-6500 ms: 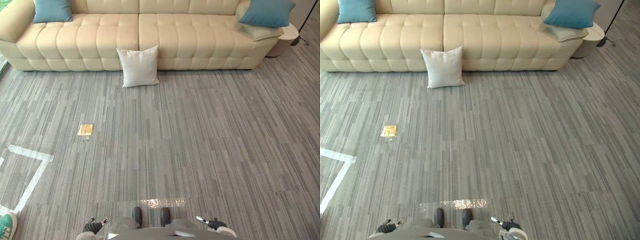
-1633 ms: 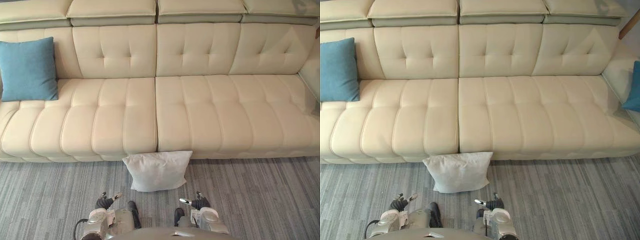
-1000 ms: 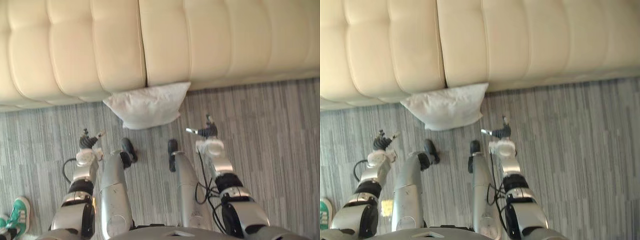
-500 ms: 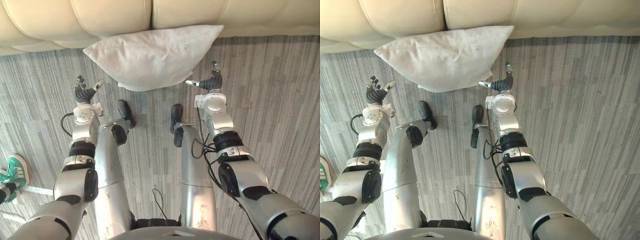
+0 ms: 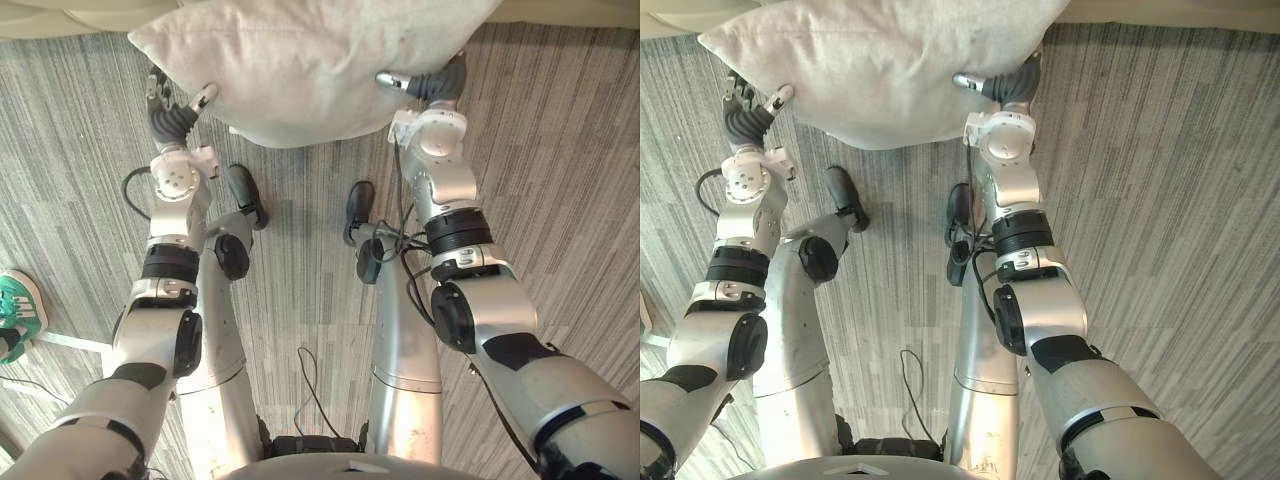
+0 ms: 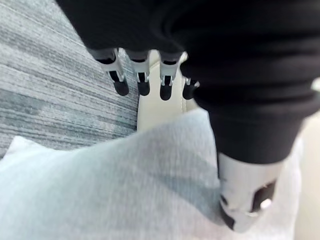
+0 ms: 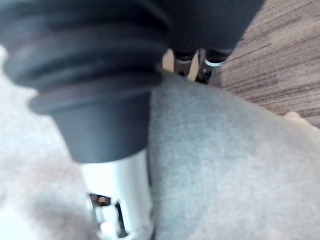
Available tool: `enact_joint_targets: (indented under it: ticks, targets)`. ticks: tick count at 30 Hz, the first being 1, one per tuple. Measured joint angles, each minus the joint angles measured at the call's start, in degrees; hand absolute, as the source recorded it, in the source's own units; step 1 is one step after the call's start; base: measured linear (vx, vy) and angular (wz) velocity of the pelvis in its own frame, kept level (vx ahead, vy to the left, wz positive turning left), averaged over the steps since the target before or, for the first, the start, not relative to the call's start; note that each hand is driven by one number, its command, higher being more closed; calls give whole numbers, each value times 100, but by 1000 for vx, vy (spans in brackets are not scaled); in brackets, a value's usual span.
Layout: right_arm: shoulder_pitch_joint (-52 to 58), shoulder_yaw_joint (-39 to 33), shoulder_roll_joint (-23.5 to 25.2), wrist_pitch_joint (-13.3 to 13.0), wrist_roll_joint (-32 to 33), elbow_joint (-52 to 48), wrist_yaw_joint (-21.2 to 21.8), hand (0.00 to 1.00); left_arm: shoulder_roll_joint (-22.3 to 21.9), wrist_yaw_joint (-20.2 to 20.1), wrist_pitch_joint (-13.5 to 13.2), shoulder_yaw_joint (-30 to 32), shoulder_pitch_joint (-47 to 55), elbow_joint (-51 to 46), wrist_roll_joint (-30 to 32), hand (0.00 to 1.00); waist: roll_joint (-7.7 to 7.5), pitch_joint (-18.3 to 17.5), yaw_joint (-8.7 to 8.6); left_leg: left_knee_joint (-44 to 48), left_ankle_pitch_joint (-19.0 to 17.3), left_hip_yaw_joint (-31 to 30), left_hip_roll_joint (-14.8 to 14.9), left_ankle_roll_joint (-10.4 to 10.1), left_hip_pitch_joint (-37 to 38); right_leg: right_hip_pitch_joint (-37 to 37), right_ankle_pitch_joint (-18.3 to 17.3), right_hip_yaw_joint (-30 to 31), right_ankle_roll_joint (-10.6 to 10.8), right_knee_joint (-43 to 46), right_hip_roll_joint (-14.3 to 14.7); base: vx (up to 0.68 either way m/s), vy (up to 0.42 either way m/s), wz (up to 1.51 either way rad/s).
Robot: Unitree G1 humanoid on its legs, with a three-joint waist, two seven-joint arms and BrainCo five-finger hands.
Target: Pick up cushions and gather them together orderly.
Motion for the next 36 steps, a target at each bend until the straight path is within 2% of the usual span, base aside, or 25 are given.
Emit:
enact_joint_targets:
  ticks: [4, 9, 15, 22, 29, 36]
  targets:
    - [-32, 97, 241, -10, -4, -286, -160, 100, -208, 171, 1, -158, -142, -254, 0, 100, 0, 0, -38, -53, 42, -12, 3, -64, -86, -123, -5, -15, -14, 18, 12, -16, -2, 2]
    - [7, 229, 291, -10, -16, -452, -332, 100, -190, 466, 10, -211, -192, -346, 58, 100, 0, 0, -66, -96, 131, -100, 39, -105, -128, -150, -2, -91, -21, 15, 58, -12, -9, -1]
    - [322, 277, 285, -48, -18, -908, -344, 100, 17, 543, 20, -331, -191, -499, 101, 100, 0, -1, -51, -96, 175, -192, 65, -149, -180, -154, -4, -166, -65, 28, 92, -7, -4, 1]
    - [612, 412, 293, -178, -12, -1569, -339, 100, 20, 646, 29, -479, -169, -1001, 103, 100, -1, -2, -52, -110, 224, -197, 73, -152, -130, -119, 36, -167, -131, 13, 107, -23, -8, -1]
    - [1066, 420, 390, -334, -11, -1953, -257, 100, -60, 665, 28, -487, 241, -1691, 120, 100, -4, -6, -101, -314, 296, -194, 72, -193, 250, 254, 93, -210, -213, -184, 135, -20, -8, 0]
    - [2075, 461, 666, -536, -18, -2691, -26, 100, -265, 627, 2, -477, 1039, -2483, 417, 100, -6, -13, -175, -748, 357, -181, 62, -284, 1213, 1251, 149, -280, -244, -644, 195, 1, -8, 0]
